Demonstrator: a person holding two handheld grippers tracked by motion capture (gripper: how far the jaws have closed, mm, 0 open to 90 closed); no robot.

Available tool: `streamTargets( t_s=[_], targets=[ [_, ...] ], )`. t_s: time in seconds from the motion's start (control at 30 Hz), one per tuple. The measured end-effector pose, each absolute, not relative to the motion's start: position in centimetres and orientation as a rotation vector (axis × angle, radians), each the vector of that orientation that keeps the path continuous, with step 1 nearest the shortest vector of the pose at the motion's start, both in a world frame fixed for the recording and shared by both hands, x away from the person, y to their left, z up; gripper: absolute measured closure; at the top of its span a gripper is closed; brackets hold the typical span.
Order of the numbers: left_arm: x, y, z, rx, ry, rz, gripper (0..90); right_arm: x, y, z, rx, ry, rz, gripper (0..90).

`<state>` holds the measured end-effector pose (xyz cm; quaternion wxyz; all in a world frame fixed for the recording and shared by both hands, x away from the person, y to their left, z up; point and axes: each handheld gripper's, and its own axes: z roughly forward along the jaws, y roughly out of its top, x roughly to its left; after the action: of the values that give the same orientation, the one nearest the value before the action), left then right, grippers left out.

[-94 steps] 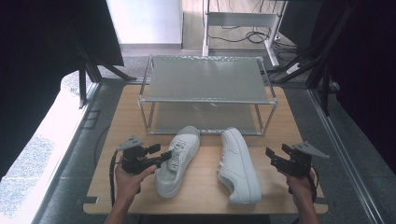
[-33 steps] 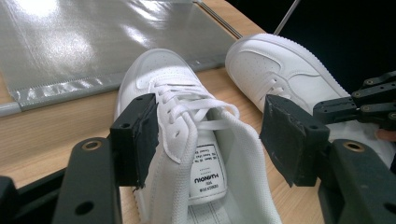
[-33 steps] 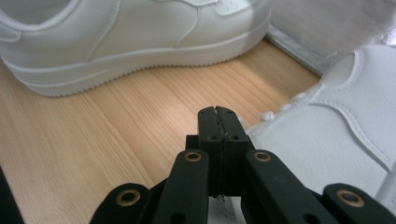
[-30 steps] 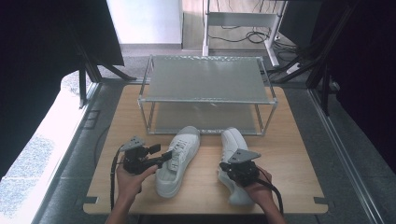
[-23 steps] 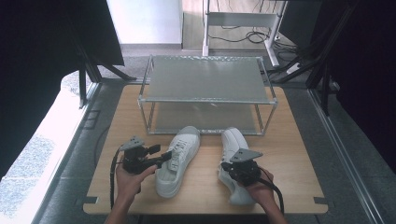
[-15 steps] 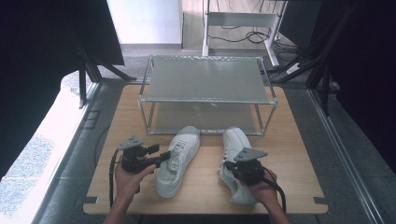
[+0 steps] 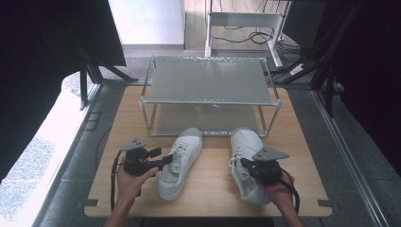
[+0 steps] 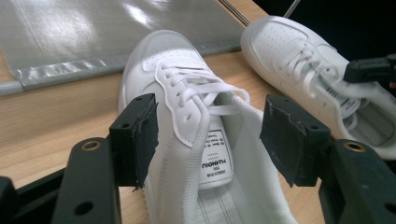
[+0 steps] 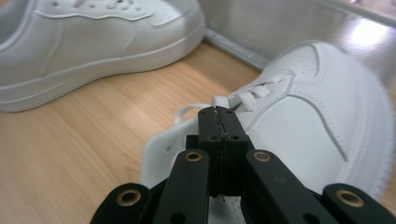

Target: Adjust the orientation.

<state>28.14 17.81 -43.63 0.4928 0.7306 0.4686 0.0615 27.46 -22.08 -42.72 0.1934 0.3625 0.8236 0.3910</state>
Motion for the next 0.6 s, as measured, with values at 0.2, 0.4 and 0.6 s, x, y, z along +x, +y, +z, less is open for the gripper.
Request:
streamTargets(
  t_s=[0.2,0.4,0.6],
  targets=[
    [28.2,17.1,-43.8,1.807,1.135,0.136,35.6,27.8,-23.9,-42.7,1.064,2.254,1.031,90.0],
    [28.4,17.1,-44.1,1.811,1.151,0.122,35.6,28.8,-28.3,-43.6,1.202,2.176,1.044,90.0],
    [28.3,17.2,-44.0,1.806,1.149,0.115,35.9,28.7,-28.1,-43.4,1.18,2.169,1.043,90.0]
  ],
)
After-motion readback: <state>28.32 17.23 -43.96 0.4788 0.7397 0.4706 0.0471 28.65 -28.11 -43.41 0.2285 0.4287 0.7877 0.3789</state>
